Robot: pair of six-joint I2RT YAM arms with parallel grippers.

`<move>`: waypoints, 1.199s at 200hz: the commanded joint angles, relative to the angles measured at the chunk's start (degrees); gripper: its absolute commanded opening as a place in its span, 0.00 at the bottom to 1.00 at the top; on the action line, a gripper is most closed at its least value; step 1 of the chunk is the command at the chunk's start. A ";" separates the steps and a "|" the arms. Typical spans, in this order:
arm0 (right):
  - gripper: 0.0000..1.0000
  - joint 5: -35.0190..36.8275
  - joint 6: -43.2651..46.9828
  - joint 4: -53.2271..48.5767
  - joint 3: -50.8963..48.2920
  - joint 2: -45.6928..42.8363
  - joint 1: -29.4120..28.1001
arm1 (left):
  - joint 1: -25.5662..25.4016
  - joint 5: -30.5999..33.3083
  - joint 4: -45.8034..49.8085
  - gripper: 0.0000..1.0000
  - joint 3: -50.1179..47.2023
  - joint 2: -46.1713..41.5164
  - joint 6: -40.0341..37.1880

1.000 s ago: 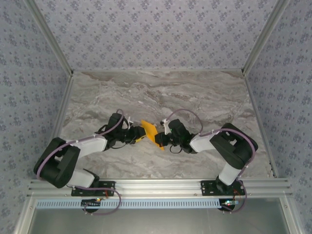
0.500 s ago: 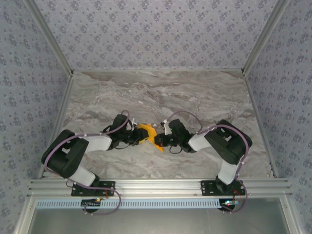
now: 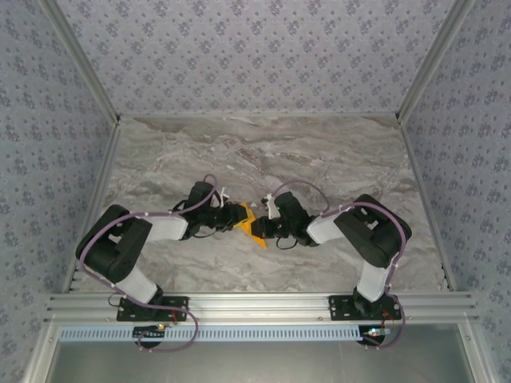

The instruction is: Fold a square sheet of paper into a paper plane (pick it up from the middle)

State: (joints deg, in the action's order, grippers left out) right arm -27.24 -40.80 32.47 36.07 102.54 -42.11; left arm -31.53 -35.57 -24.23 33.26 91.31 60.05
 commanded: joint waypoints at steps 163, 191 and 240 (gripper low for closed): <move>0.24 -2.18 0.54 -8.21 0.47 -4.68 1.45 | -0.30 0.67 2.01 0.23 2.31 3.44 -2.66; 0.27 -0.93 1.54 -10.22 0.43 -5.80 1.45 | -0.29 0.81 2.27 0.23 2.51 3.87 -2.68; 0.29 0.00 3.05 -12.24 0.70 -7.27 1.16 | -0.29 0.86 2.50 0.22 2.87 4.47 -2.66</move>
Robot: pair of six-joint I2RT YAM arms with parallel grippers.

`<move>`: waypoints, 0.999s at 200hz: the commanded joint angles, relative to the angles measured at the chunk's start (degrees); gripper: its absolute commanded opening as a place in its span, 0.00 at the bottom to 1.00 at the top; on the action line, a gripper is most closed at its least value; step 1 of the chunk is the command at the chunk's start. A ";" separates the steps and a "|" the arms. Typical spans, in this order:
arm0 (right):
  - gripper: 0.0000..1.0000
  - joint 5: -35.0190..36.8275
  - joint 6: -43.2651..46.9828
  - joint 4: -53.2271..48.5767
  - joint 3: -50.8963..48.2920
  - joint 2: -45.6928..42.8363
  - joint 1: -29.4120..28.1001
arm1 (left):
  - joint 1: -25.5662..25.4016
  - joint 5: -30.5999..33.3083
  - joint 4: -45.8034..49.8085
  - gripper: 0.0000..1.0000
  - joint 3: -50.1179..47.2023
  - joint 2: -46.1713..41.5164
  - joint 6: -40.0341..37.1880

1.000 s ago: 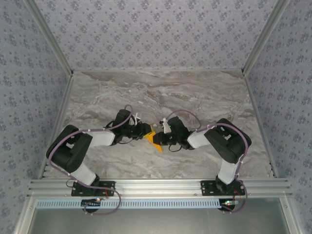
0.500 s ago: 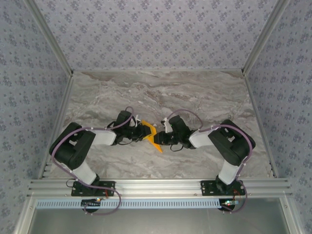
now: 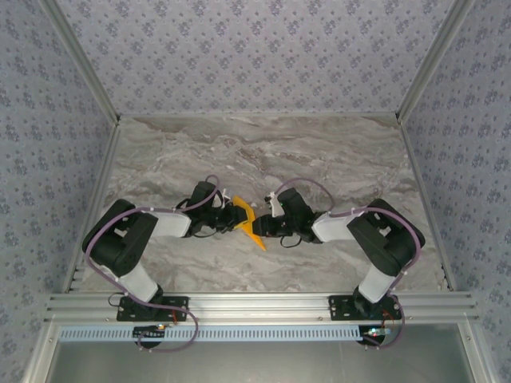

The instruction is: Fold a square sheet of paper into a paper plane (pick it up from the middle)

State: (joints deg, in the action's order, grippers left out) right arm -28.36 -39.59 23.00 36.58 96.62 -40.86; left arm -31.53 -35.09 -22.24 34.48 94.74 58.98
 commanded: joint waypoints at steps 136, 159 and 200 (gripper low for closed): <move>0.06 -5.18 3.05 -1.21 3.45 4.78 -0.24 | -0.34 -1.23 -1.05 0.24 -4.83 -8.45 -1.88; 0.06 -5.87 3.08 -1.58 4.06 5.73 -0.16 | -0.41 -1.45 -0.80 0.24 -5.47 -9.00 -2.46; 0.06 -6.87 3.05 -3.86 5.68 7.34 0.10 | -1.25 -2.86 -1.85 0.25 -3.79 -6.82 -2.89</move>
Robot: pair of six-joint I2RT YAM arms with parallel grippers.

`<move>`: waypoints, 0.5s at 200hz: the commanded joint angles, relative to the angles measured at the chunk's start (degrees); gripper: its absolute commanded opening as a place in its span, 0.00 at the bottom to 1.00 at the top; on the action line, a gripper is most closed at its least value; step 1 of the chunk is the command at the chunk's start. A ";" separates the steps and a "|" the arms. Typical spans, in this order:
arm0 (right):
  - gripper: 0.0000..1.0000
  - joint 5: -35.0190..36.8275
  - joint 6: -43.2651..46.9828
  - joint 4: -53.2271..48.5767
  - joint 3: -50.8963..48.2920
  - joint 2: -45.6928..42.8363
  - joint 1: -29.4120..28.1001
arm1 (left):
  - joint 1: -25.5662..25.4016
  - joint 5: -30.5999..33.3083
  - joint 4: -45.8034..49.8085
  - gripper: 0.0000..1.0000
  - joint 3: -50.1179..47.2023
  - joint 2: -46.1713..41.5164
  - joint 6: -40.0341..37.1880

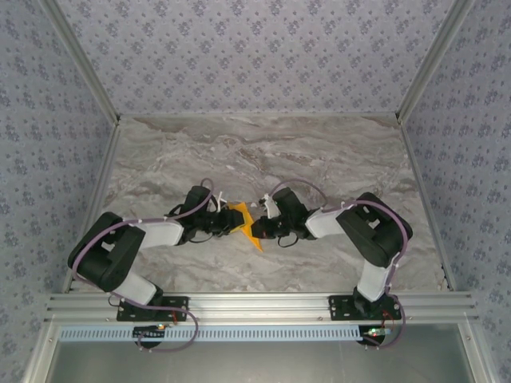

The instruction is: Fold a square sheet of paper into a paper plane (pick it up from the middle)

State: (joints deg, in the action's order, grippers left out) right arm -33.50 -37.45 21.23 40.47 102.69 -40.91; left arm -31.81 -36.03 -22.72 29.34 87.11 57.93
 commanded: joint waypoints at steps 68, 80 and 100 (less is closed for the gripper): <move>0.10 -2.80 3.89 -6.00 3.18 2.21 0.56 | -1.16 0.65 -0.84 0.22 3.07 3.47 -2.25; 0.10 -2.93 4.31 -6.46 3.30 1.90 0.71 | -1.23 1.57 -0.58 0.21 3.56 3.63 -2.15; 0.13 -3.37 4.82 -7.06 3.49 1.08 0.68 | -1.22 3.48 0.10 0.20 4.14 3.77 -2.12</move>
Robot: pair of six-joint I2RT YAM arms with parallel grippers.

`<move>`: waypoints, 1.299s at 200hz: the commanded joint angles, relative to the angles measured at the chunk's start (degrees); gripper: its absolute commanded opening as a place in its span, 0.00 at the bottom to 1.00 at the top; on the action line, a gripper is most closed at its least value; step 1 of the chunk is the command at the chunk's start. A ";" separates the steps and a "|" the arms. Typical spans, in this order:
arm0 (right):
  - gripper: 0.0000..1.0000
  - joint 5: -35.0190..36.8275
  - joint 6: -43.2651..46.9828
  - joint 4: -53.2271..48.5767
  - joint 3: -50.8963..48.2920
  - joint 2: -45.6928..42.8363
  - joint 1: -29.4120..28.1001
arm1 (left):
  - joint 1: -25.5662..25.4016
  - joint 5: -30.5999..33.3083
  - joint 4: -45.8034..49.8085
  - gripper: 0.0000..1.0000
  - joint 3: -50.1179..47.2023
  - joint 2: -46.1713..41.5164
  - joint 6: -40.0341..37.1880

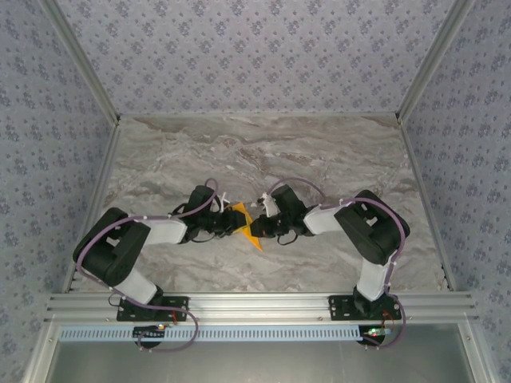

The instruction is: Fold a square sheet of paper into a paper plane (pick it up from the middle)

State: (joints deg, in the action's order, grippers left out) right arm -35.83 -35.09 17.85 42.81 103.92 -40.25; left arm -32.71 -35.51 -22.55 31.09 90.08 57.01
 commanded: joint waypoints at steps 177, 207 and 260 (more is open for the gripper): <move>0.25 9.73 7.06 -5.88 2.37 -5.45 -2.20 | -0.30 6.15 2.52 0.16 1.25 -1.65 -1.05; 0.25 9.72 6.58 -4.23 2.37 -5.49 -2.26 | -0.33 6.68 3.45 0.15 0.93 -2.52 -1.26; 0.22 9.56 6.34 -2.97 2.40 -5.47 -2.21 | -0.33 8.16 6.29 0.15 0.24 -5.05 -1.81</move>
State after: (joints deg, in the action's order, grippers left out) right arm -26.74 -28.88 13.58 44.14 98.13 -42.26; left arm -32.71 -28.64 -18.63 32.10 87.53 56.80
